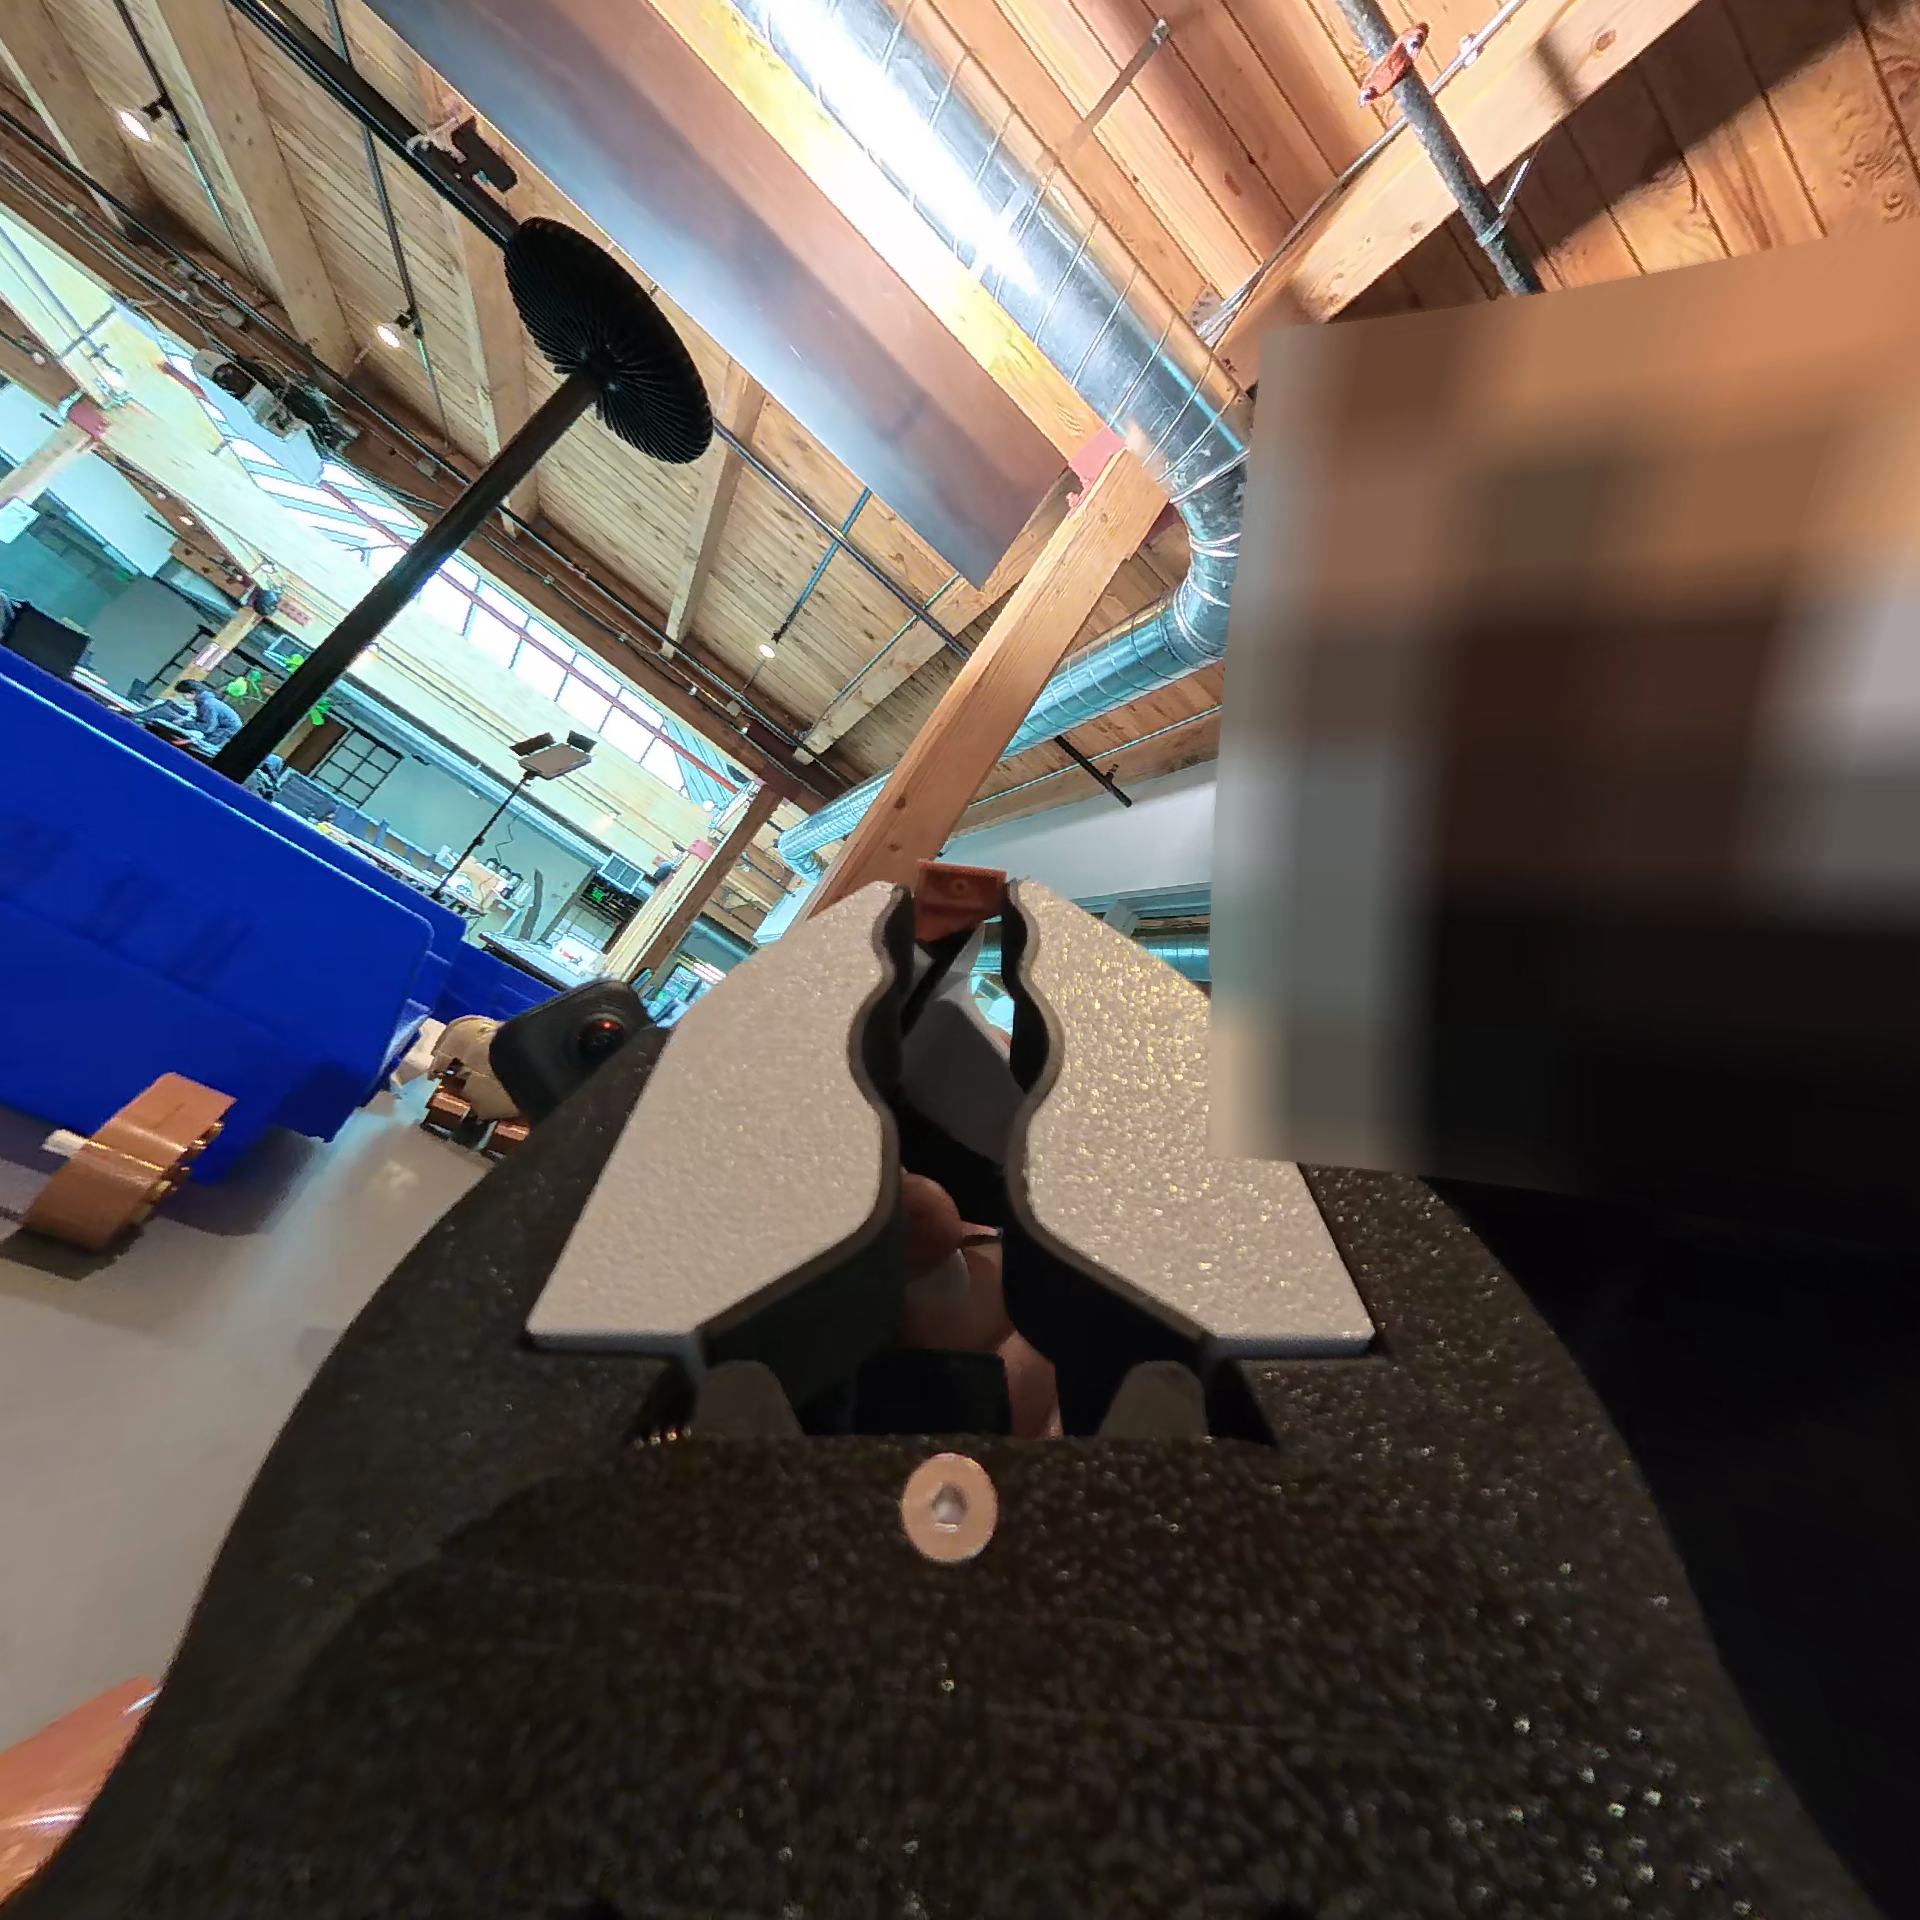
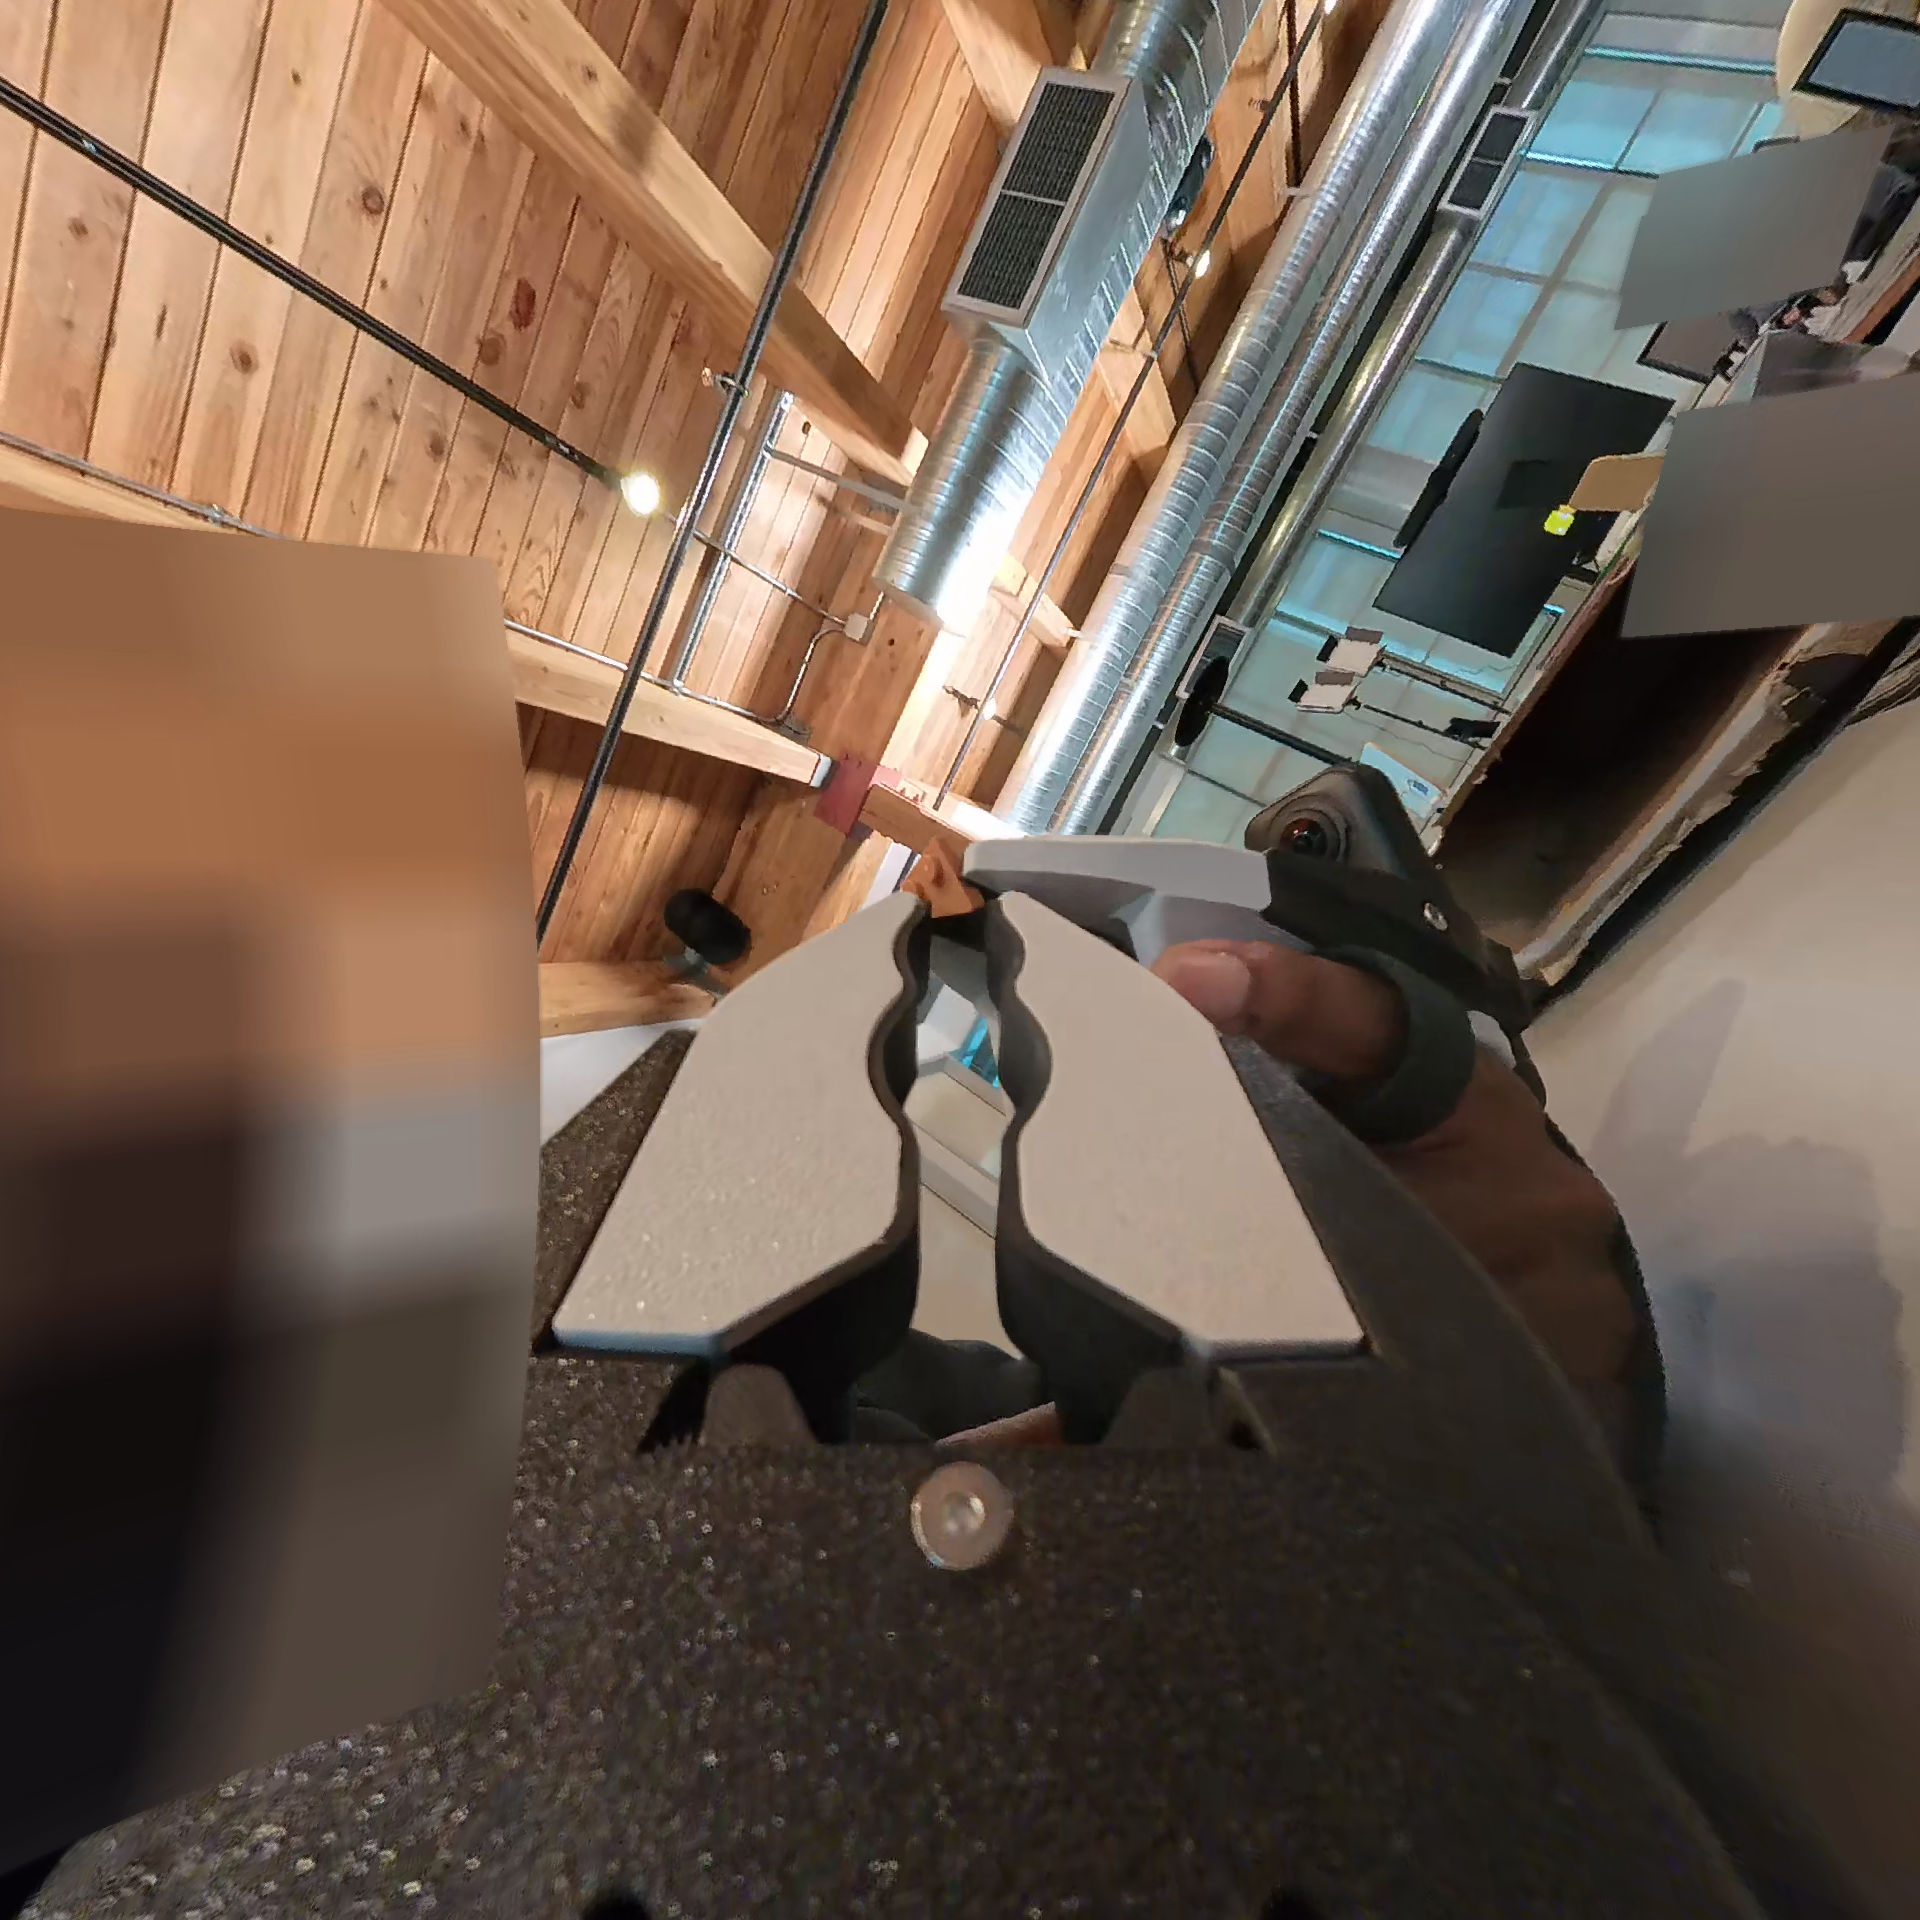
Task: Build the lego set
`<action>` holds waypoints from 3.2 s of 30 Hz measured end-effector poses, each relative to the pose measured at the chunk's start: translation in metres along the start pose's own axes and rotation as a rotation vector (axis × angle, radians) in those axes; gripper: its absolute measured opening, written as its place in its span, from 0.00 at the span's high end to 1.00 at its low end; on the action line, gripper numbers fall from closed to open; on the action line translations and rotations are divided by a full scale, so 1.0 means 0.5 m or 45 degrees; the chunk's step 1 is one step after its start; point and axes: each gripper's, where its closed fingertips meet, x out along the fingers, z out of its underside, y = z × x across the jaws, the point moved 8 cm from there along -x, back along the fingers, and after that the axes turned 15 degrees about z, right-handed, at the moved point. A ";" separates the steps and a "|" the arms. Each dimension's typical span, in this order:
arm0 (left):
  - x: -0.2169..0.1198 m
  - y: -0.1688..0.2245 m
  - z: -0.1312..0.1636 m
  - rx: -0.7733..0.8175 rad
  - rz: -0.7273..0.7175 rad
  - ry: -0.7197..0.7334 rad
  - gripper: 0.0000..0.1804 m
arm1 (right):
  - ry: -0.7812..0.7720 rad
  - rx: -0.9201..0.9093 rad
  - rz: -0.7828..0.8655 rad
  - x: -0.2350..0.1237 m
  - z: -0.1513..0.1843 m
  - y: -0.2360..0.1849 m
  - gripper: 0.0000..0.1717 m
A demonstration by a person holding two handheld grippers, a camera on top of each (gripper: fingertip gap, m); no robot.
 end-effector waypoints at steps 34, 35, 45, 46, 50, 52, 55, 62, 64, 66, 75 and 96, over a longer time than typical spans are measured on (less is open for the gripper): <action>-0.013 0.000 -0.017 0.218 -0.378 -0.407 0.90 | 0.099 -0.287 0.356 -0.046 -0.023 0.016 0.99; -0.011 -0.001 -0.016 0.231 -0.419 -0.446 0.90 | 0.097 -0.316 0.386 -0.050 -0.025 0.016 0.99; -0.009 -0.014 -0.025 0.198 -0.584 -0.591 0.91 | 0.017 -0.470 0.542 -0.062 -0.026 0.021 0.99; -0.009 -0.015 -0.022 0.177 -0.587 -0.613 0.91 | 0.006 -0.492 0.555 -0.061 -0.024 0.021 0.99; -0.009 -0.018 -0.011 0.128 -0.619 -0.706 0.96 | -0.002 -0.552 0.578 -0.061 -0.021 0.019 0.99; -0.007 -0.017 -0.011 0.113 -0.608 -0.718 0.96 | -0.009 -0.573 0.579 -0.062 -0.021 0.017 0.99; -0.006 -0.017 -0.010 0.086 -0.597 -0.741 0.97 | -0.023 -0.649 0.611 -0.065 -0.020 0.015 0.98; -0.002 -0.018 -0.007 -0.018 -0.549 -0.718 0.97 | -0.028 -0.699 0.604 -0.072 -0.018 0.008 0.98; -0.002 -0.018 -0.006 -0.037 -0.541 -0.710 0.97 | -0.029 -0.674 0.584 -0.073 -0.018 0.009 0.98; -0.002 -0.019 -0.005 -0.058 -0.530 -0.692 0.97 | -0.031 -0.665 0.578 -0.073 -0.017 0.010 0.98; -0.014 -0.010 -0.032 0.131 -0.631 -0.822 0.85 | 0.071 -0.609 0.610 -0.099 -0.032 0.005 0.99; -0.091 -0.115 0.004 0.249 -0.295 -2.161 0.84 | 0.044 -0.575 0.666 -0.132 -0.040 0.007 0.99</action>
